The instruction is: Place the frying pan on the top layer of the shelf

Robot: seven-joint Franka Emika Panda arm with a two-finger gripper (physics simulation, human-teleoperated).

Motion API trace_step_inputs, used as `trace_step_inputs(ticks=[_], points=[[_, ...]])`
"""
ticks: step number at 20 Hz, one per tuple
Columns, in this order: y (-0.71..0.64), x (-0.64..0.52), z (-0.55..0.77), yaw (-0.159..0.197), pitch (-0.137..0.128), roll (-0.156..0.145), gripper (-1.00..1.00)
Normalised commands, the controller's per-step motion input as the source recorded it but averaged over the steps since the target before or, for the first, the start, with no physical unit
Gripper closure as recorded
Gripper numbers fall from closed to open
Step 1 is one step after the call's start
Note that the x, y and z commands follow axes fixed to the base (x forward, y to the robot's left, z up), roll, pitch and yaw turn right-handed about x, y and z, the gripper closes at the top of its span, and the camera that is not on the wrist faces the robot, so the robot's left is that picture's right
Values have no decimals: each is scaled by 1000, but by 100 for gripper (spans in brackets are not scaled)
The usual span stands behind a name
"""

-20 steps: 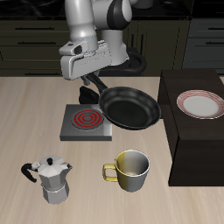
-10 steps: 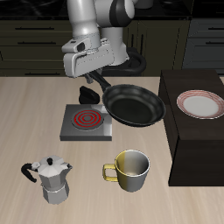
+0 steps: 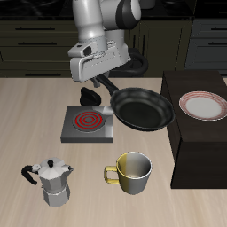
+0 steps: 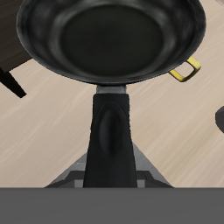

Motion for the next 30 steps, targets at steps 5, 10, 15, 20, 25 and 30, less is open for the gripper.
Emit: trace_step_inputs(ticks=[5, 10, 15, 20, 25, 30], points=[[175, 50, -69, 0, 9, 28, 100], [186, 31, -3, 13, -10, 21, 100], [173, 44, 64, 11, -16, 23, 100], [167, 65, 17, 1, -9, 19, 100], [243, 120, 3, -9, -4, 27, 100], [239, 117, 39, 16, -15, 26, 100]])
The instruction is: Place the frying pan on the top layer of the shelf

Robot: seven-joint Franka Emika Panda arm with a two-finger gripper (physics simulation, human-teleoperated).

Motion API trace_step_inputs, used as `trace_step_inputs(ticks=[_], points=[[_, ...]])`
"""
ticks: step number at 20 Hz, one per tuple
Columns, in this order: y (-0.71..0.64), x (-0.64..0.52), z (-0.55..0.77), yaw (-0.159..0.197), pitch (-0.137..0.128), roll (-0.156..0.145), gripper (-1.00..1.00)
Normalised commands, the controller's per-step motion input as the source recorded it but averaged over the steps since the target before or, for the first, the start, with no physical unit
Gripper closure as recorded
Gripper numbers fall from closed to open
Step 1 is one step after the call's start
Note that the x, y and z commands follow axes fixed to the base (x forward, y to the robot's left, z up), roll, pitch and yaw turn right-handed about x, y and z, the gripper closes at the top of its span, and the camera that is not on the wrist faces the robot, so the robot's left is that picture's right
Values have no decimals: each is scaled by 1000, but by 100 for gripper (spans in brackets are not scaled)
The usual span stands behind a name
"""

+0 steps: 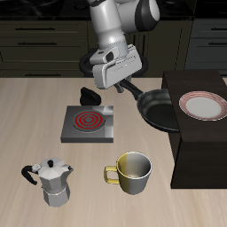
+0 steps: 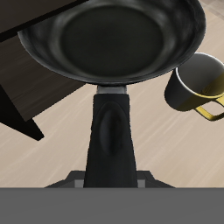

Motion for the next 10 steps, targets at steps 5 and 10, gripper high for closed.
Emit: trace_step_inputs(ticks=[5, 10], points=[[225, 102, 53, 7, -15, 20, 100], [224, 77, -28, 16, 0, 22, 100]])
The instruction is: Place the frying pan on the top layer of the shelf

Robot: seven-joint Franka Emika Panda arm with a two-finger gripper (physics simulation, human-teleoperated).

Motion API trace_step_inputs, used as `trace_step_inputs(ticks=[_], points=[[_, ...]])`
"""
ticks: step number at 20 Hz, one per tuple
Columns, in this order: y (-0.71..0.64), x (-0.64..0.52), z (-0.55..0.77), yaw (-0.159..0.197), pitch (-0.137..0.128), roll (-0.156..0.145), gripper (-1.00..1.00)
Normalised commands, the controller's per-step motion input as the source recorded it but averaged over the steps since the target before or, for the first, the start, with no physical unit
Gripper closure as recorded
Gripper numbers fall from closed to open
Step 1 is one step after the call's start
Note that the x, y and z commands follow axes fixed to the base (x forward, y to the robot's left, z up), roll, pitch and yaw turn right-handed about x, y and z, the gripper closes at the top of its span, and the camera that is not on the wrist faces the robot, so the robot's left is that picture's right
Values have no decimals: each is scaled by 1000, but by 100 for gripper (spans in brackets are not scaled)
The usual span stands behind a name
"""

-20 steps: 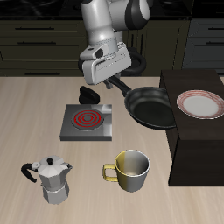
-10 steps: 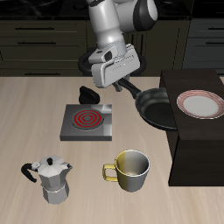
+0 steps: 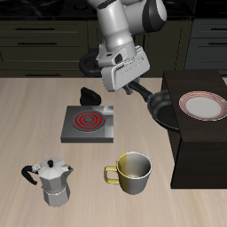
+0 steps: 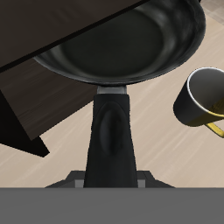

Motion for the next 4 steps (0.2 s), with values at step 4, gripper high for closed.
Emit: trace_step_inputs(ticks=[4], points=[[274, 121, -90, 41, -8, 29, 100]])
